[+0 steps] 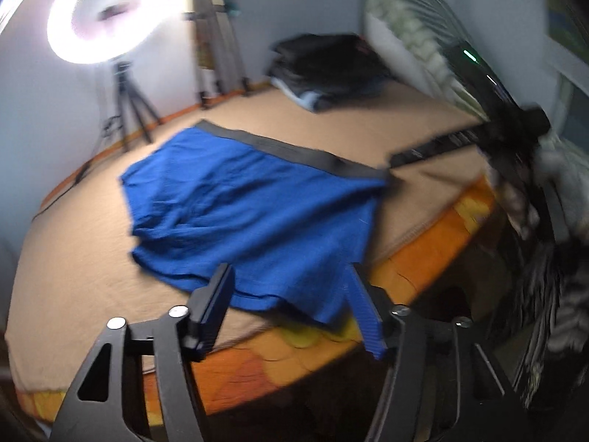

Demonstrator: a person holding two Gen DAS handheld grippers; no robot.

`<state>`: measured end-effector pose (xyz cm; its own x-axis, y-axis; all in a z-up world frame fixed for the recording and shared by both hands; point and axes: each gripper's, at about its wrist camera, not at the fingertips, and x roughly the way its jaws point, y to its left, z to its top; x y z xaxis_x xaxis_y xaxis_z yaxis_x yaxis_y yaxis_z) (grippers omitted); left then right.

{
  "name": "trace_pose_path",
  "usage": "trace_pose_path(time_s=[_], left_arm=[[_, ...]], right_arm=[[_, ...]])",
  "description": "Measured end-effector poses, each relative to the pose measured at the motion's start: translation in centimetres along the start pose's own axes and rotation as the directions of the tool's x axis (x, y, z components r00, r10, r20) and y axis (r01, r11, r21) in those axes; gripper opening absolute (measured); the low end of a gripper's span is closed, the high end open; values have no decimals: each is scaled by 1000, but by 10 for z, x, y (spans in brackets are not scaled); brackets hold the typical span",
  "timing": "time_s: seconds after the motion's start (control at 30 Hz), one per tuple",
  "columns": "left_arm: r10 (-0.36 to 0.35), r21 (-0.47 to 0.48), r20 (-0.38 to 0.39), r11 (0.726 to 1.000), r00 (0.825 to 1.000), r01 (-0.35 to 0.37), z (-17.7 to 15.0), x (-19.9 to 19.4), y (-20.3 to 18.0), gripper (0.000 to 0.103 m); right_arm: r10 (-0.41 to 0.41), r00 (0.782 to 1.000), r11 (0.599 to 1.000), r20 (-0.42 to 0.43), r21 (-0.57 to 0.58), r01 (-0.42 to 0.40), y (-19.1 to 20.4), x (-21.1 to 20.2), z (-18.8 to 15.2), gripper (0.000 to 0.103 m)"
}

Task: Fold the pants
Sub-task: 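Grasp the grey waistband with the right tool while the left tool grasps the leg hem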

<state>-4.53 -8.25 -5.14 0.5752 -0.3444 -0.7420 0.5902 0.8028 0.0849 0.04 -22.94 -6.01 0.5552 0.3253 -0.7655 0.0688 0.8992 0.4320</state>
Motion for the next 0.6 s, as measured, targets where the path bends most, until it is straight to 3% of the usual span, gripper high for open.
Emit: trace_pose_path(time_s=[0.07,0.13,0.3,0.5,0.6], left_arm=[[-32,46,-31,998,999,33,-2,8,-11,42],[-55,78,-61,995,997,60,-5,15,-17,37],[-108,82,-116,990,987,118,-7,28,-20,36],[-100,84,-138,990,985,112,-7,39,-18,36],[-104,81,-140,990,985,116,-5,43,-17,36]], right_arm=[[10,1000,1000,-15,6,-10,1,4,-3,61],[20,999,1000,-39,12,-19,2,7,-3,58],[39,997,999,-69,27,-37,1,14,-6,53],[45,997,998,-69,54,-41,-3,17,-2,50],[47,996,997,-71,58,-43,-2,19,-1,43]])
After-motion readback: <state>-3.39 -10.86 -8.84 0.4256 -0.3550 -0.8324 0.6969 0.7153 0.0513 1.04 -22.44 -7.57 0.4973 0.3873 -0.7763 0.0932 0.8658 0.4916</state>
